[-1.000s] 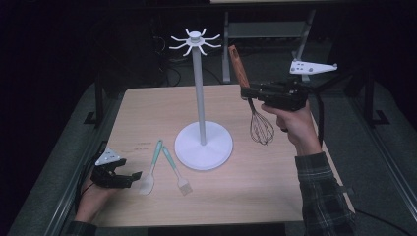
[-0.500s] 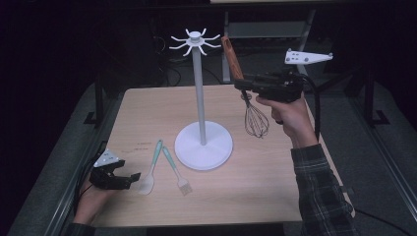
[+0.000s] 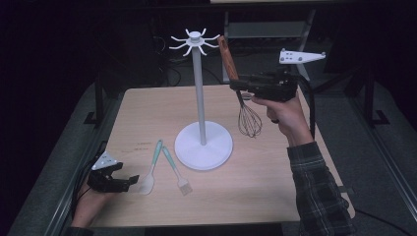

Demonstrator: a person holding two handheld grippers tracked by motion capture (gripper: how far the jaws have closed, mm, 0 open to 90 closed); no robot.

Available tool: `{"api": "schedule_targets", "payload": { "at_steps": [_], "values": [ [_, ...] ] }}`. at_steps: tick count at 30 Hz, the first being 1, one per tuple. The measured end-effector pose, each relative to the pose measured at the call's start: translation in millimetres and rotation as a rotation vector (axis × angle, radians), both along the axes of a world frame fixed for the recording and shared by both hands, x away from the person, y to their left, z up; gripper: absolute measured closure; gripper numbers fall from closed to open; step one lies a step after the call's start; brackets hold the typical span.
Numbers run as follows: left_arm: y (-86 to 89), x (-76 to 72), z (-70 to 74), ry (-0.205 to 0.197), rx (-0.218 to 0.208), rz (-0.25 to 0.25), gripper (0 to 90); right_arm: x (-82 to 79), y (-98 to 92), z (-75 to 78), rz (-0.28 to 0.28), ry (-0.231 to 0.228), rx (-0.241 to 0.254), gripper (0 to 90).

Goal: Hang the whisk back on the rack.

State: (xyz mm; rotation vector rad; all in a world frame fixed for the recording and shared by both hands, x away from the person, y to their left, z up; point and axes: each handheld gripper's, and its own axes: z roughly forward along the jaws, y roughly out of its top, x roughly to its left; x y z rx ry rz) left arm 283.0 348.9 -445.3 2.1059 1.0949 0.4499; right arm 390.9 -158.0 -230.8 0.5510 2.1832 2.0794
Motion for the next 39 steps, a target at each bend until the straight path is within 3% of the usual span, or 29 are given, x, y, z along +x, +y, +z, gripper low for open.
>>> {"api": "schedule_targets", "payload": {
  "at_steps": [21,26,30,39],
  "values": [
    [-1.7,-1.9,-0.2,0.002,0.002,-0.007,15.3,16.5,20.6,0.7,0.036,0.021,-0.031,70.4],
    [-1.7,-1.7,-0.7,0.005,0.000,-0.005,15.3,14.9,21.1,0.0,0.023,0.013,-0.031,70.0],
    [-1.8,-1.8,-0.2,0.001,0.002,-0.009,15.3,14.9,27.6,-4.4,-0.010,0.008,-0.100,69.4],
    [-1.3,-1.9,-0.5,0.005,0.000,-0.006,15.3,14.9,27.8,-6.3,-0.001,-0.007,-0.095,70.6]
  ]
}}
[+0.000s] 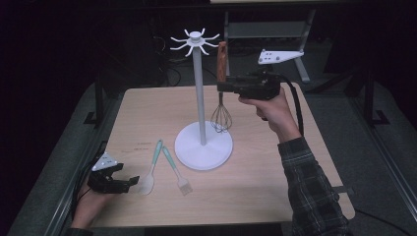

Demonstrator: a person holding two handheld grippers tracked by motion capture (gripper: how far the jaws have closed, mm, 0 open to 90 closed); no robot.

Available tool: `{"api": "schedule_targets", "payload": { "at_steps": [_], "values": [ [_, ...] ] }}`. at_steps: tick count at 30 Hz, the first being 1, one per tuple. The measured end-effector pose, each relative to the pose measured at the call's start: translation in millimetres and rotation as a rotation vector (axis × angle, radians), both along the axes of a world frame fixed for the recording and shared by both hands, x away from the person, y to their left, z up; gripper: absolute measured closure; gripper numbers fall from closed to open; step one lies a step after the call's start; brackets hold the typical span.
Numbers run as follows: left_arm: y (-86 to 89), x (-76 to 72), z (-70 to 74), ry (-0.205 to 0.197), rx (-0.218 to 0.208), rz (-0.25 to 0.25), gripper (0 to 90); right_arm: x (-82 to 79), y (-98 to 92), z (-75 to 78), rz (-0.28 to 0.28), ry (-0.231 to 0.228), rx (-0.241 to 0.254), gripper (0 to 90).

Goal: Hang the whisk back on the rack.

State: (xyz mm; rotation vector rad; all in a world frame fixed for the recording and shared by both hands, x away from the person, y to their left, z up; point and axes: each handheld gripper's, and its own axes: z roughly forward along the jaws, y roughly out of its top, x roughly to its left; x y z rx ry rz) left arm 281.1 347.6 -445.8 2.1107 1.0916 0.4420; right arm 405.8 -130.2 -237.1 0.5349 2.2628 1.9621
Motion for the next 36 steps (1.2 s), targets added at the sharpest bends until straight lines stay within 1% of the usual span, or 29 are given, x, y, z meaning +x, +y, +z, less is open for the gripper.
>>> {"api": "schedule_targets", "payload": {
  "at_steps": [3,5,8,12,13,16,20,21,23,25,27,28,29,31,34,35,36],
  "values": [
    [-0.6,0.0,0.2,-0.003,0.000,-0.003,15.3,-1.5,-3.8,-0.2,-0.004,-0.013,0.005,70.8],
    [-1.3,0.1,0.2,-0.003,0.001,-0.003,15.3,-1.4,-6.5,-0.2,0.013,-0.004,0.015,70.9],
    [-1.6,0.4,0.0,-0.003,0.000,-0.003,15.3,-1.3,-8.9,0.7,0.019,-0.007,0.020,70.9],
    [-1.1,0.3,0.2,-0.002,0.000,-0.001,15.3,-2.3,-13.1,2.3,-0.018,-0.016,0.010,70.9],
    [-1.1,0.2,0.3,-0.002,0.000,-0.001,15.3,-2.1,-13.7,2.7,-0.026,-0.013,0.008,70.9],
    [-0.8,0.4,0.2,-0.001,0.000,0.000,15.3,-2.1,-14.0,5.6,-0.075,-0.019,-0.017,70.9],
    [-0.3,0.2,0.5,-0.004,0.001,-0.001,15.3,-1.2,-11.6,7.6,-0.094,-0.024,-0.031,70.9],
    [-0.2,0.2,0.7,-0.005,0.002,-0.002,15.3,-0.5,-9.3,8.1,-0.105,-0.023,-0.041,70.9],
    [-0.4,0.1,0.7,-0.006,0.001,-0.003,15.3,0.3,-7.4,8.1,-0.110,-0.019,-0.047,70.9],
    [-0.3,0.1,0.7,-0.005,0.002,-0.003,15.3,0.6,-6.7,7.9,-0.106,-0.018,-0.042,71.0],
    [0.1,-0.1,0.7,-0.005,-0.002,0.000,15.3,-0.6,-5.9,8.7,-0.092,-0.031,-0.034,70.9],
    [0.1,-0.1,0.7,-0.005,-0.002,0.000,15.3,-1.3,-6.5,9.1,-0.079,-0.033,-0.030,70.9],
    [0.4,-0.2,0.6,-0.004,-0.004,0.002,15.3,-1.3,-6.5,9.1,-0.079,-0.033,-0.030,70.9],
    [0.7,-0.3,0.7,-0.003,-0.004,0.003,15.3,-2.3,-8.3,9.8,-0.053,-0.034,-0.019,70.9],
    [0.1,-0.2,0.9,-0.005,-0.003,-0.001,15.3,-2.0,-7.3,10.1,-0.041,-0.032,-0.030,70.9],
    [-0.2,-0.3,1.0,-0.007,-0.003,-0.001,15.3,-1.1,-5.0,10.2,-0.019,-0.028,-0.038,70.9],
    [-0.2,-0.3,1.0,-0.007,-0.003,-0.001,15.3,-1.1,-5.0,10.2,-0.019,-0.028,-0.038,70.9]
  ]
}}
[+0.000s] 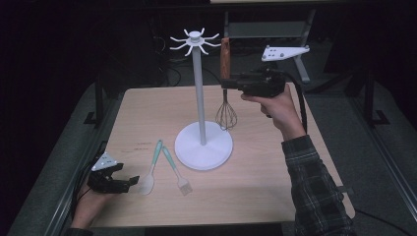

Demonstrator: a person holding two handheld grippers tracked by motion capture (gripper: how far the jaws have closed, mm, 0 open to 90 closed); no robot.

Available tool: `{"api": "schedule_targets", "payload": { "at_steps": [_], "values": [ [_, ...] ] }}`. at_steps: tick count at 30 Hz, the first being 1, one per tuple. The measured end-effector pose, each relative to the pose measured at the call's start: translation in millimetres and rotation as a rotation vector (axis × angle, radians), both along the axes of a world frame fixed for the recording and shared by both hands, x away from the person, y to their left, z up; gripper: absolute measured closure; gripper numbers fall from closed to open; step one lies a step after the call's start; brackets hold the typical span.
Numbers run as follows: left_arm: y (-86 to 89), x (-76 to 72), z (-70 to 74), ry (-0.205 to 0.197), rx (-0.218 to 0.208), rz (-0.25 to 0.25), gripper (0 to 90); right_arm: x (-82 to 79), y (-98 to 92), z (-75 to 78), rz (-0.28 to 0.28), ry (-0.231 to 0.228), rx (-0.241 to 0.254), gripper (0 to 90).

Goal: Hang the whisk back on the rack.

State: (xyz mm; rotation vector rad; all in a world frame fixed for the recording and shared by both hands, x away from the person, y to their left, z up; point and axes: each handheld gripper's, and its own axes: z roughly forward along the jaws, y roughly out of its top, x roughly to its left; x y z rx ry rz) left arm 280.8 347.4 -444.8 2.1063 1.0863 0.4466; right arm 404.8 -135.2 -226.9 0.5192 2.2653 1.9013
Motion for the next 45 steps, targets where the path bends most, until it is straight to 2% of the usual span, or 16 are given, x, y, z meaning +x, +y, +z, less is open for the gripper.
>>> {"api": "schedule_targets", "payload": {
  "at_steps": [4,9,17,19,25,33,41,42,44,45],
  "values": [
    [0.4,-0.4,0.4,0.002,-0.003,0.004,15.3,3.6,5.6,0.1,0.039,0.018,-0.019,71.0],
    [1.3,-0.6,0.2,0.000,-0.007,0.006,15.3,7.8,6.7,0.4,0.070,0.034,-0.015,71.0],
    [0.0,-0.5,-0.1,0.002,-0.012,0.008,15.3,-0.6,17.8,1.0,0.122,0.015,-0.057,71.1],
    [0.5,-0.5,0.5,0.000,-0.001,0.002,15.3,-2.2,22.4,1.4,0.112,0.014,-0.069,71.0],
    [1.4,-0.3,0.0,0.000,-0.003,0.005,15.3,1.8,23.6,0.2,0.102,0.025,-0.067,71.0],
    [0.6,-0.4,0.1,0.002,-0.007,0.006,15.3,1.6,26.0,0.0,0.098,0.019,-0.072,69.5],
    [0.6,0.2,0.9,0.003,-0.009,-0.002,15.5,-5.0,20.1,-1.7,0.060,0.019,-0.081,56.3],
    [0.6,0.3,1.1,0.004,-0.010,-0.004,16.2,-7.1,18.0,-4.2,0.033,0.014,-0.094,50.5],
    [-0.2,0.2,1.1,0.004,-0.017,-0.002,16.3,-8.3,16.7,-6.0,0.020,0.011,-0.100,48.2],
    [-0.3,0.1,1.4,0.007,-0.014,-0.003,16.8,-10.7,13.7,-10.6,-0.010,0.006,-0.117,43.8]
  ]
}}
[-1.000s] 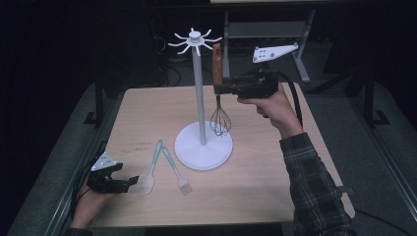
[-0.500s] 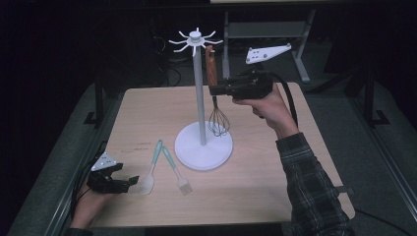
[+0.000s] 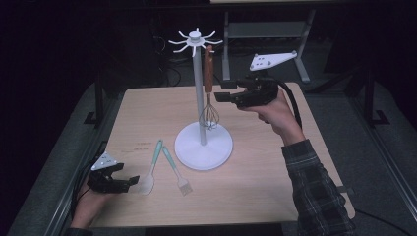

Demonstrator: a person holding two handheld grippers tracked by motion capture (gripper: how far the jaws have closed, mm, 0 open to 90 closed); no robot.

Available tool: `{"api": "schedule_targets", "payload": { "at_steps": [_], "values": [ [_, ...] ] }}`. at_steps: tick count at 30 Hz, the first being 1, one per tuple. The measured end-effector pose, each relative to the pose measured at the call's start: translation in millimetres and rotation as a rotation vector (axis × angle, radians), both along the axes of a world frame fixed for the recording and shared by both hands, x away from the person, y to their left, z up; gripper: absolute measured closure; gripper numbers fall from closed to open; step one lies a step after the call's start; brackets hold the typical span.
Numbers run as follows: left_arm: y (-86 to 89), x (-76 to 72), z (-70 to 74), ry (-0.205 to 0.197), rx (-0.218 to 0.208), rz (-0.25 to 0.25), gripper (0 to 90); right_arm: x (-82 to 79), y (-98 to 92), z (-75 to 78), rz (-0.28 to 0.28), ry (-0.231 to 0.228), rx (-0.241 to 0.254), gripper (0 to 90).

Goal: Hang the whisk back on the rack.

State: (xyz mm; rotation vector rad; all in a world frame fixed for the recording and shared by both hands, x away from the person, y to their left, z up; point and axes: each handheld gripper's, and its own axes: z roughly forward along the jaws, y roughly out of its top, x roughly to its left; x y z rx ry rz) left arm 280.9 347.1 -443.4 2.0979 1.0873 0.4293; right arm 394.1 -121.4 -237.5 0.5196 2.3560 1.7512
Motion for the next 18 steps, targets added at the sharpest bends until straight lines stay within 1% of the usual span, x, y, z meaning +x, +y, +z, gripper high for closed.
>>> {"api": "schedule_targets", "payload": {
  "at_steps": [1,2,3,4,5,6,8,9,10,13,15,16,17,18],
  "values": [
    [-0.1,0.0,0.0,0.001,-0.001,-0.001,16.8,0.0,0.0,0.0,0.000,0.000,0.000,43.8],
    [-0.6,-0.1,0.4,0.003,-0.003,-0.002,18.2,-2.8,-4.1,-5.1,-0.025,0.004,-0.007,41.2],
    [-0.6,-0.1,0.4,0.003,-0.003,-0.002,18.6,-2.8,-4.1,-5.1,-0.025,0.004,-0.007,41.2],
    [-0.6,-0.2,1.3,0.006,0.000,-0.009,19.4,-6.0,-8.4,-10.8,-0.049,0.002,-0.025,39.0],
    [-0.6,-0.2,1.3,0.006,0.000,-0.009,20.1,-6.0,-8.4,-10.8,-0.049,0.002,-0.025,39.0],
    [-1.3,-0.3,1.3,0.007,-0.007,-0.009,20.4,-9.5,-14.0,-17.4,-0.072,0.010,-0.041,37.0],
    [-1.8,-0.1,0.7,0.010,-0.012,-0.009,20.5,-13.7,-19.8,-25.3,-0.099,0.018,-0.059,34.7],
    [-1.8,-0.1,0.7,0.010,-0.012,-0.009,20.7,-13.7,-19.8,-25.3,-0.099,0.018,-0.059,34.7],
    [-1.9,0.1,0.5,0.019,-0.015,-0.012,20.7,-15.8,-23.1,-29.6,-0.111,0.019,-0.065,33.5],
    [-1.8,0.3,1.5,0.022,-0.017,-0.013,21.9,-22.5,-34.9,-43.7,-0.150,0.038,-0.082,30.4],
    [-1.7,0.3,2.1,0.020,-0.015,-0.012,23.9,-26.9,-42.4,-52.7,-0.172,0.052,-0.085,29.0],
    [-1.8,0.2,2.3,0.020,-0.017,-0.012,26.3,-31.0,-48.6,-60.6,-0.195,0.065,-0.092,27.5],
    [-1.7,0.2,2.8,0.022,-0.021,-0.016,26.3,-31.0,-48.6,-60.6,-0.195,0.065,-0.092,27.5],
    [-2.2,0.1,3.3,0.024,-0.029,-0.016,29.6,-32.9,-52.1,-65.0,-0.205,0.070,-0.094,26.4]
  ]
}}
